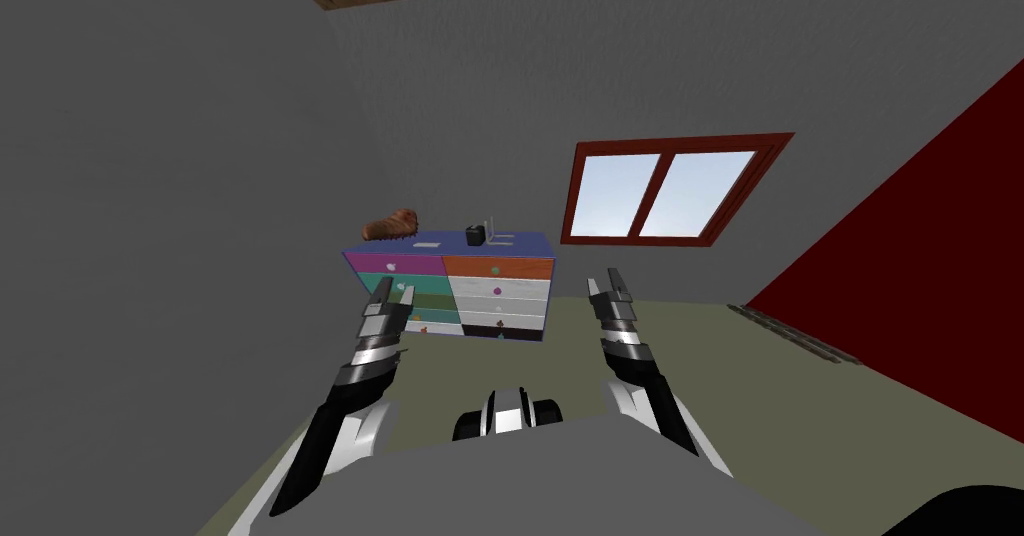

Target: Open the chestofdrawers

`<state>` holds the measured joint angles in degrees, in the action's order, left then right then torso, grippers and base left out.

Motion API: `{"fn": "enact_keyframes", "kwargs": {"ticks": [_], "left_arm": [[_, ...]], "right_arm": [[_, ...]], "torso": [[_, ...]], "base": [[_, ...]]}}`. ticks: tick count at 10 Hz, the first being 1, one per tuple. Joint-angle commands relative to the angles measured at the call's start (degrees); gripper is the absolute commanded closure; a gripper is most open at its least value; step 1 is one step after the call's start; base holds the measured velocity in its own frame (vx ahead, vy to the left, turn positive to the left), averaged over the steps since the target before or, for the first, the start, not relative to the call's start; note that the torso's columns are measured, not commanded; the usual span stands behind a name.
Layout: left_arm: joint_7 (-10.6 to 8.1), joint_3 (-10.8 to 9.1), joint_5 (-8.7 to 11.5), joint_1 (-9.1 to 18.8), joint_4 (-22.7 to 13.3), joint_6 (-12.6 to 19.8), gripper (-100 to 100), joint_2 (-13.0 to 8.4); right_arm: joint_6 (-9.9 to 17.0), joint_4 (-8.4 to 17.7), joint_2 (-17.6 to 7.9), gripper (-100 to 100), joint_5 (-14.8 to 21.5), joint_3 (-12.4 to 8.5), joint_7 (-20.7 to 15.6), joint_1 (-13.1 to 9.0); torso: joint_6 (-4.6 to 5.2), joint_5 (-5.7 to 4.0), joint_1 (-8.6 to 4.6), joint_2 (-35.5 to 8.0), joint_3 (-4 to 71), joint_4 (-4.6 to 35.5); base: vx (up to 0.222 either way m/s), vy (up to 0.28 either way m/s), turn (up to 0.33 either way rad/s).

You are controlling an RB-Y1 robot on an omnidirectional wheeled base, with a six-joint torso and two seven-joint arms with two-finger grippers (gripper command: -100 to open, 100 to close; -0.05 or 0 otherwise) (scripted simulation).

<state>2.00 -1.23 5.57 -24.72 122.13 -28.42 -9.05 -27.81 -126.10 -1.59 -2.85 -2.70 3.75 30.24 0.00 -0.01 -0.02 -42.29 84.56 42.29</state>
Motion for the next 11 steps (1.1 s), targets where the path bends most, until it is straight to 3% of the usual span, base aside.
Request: {"fn": "enact_keyframes", "kwargs": {"ticks": [1,11], "left_arm": [[-0.43,-0.03,-0.26,1.68,-3.75,-0.60,-100,-0.71],[-2.72,-0.75,-1.13,9.90,-19.39,-2.49,-100,-2.47]], "right_arm": [[0.00,0.00,0.00,0,0.00,0.00,0.00,0.00],[0.00,0.00,0.00,0,0.00,0.00,0.00,0.00]], "torso": [[-0.01,0.01,0.04,-0.04,-0.02,0.01],[0.00,0.01,0.03,0.01,0.00,0.00]], "base": [[0.033,-0.048,0.005],[0.047,-0.057,0.006]]}}
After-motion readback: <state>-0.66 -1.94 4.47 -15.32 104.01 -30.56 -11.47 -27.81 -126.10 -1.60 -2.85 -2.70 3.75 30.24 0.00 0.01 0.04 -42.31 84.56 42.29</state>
